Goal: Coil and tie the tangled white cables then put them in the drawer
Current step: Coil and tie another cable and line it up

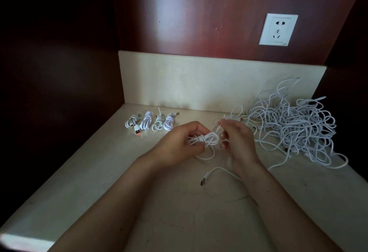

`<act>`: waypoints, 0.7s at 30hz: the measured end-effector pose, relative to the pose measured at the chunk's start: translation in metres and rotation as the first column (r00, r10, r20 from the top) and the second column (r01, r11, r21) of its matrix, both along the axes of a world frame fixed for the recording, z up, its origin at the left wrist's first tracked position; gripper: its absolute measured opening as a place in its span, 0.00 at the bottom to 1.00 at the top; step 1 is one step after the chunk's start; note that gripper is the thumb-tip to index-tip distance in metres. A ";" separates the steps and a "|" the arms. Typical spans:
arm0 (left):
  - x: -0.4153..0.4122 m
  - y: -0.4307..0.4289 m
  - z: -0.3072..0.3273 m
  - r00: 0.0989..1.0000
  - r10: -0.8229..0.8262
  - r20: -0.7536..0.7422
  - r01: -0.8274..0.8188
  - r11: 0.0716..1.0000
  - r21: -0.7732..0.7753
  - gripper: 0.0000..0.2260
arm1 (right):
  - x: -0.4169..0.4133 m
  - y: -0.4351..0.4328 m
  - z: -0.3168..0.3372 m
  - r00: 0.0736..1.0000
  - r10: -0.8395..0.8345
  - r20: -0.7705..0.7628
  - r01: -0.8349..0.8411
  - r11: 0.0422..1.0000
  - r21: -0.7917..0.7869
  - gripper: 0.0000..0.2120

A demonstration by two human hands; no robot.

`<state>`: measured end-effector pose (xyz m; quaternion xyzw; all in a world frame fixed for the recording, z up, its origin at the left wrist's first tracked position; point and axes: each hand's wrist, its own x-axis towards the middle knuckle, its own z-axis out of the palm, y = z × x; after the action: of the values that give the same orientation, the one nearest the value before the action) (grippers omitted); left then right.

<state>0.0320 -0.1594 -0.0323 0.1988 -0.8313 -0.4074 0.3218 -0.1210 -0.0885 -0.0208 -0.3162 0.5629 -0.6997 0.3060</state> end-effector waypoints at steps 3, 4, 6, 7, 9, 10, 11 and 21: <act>0.001 0.000 0.000 0.999 -0.009 -0.053 0.011 0.999 0.032 0.10 | 0.000 0.002 0.001 0.998 0.048 -0.050 -0.050 0.998 -0.037 0.08; 0.001 -0.001 0.001 0.998 -0.005 -0.069 0.007 0.999 0.036 0.10 | -0.001 0.003 0.002 0.995 0.084 -0.055 -0.086 0.995 -0.046 0.08; 0.002 -0.003 0.000 0.998 0.002 -0.061 -0.001 0.999 0.032 0.11 | -0.003 0.005 0.005 0.985 0.157 -0.070 -0.160 0.987 -0.031 0.07; 0.002 -0.005 0.000 0.999 0.008 -0.043 -0.007 1.000 0.022 0.11 | -0.004 0.004 0.005 0.977 0.182 -0.114 -0.185 0.983 -0.013 0.04; 0.004 -0.011 -0.001 1.000 0.022 -0.016 -0.022 1.000 -0.002 0.11 | -0.004 0.003 -0.001 0.933 0.182 -0.310 -0.188 0.982 0.011 0.05; 0.006 -0.013 0.000 1.000 0.027 -0.012 -0.027 1.000 0.000 0.11 | -0.003 0.002 -0.005 0.890 0.171 -0.423 -0.183 0.983 0.013 0.08; 0.009 -0.015 0.001 0.999 0.030 -0.017 -0.029 0.999 0.017 0.12 | -0.001 0.001 -0.008 0.843 0.161 -0.513 -0.176 0.984 0.019 0.10; 0.020 -0.038 0.000 0.907 0.388 -0.164 -0.386 0.921 0.044 0.12 | 0.020 -0.003 -0.006 0.644 -0.076 -0.761 -0.083 0.982 -0.168 0.11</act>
<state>0.0522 -0.1971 -0.0318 0.3258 -0.7427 -0.3555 0.4647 -0.1006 -0.0915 -0.0264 -0.6102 0.5702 -0.5499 0.0099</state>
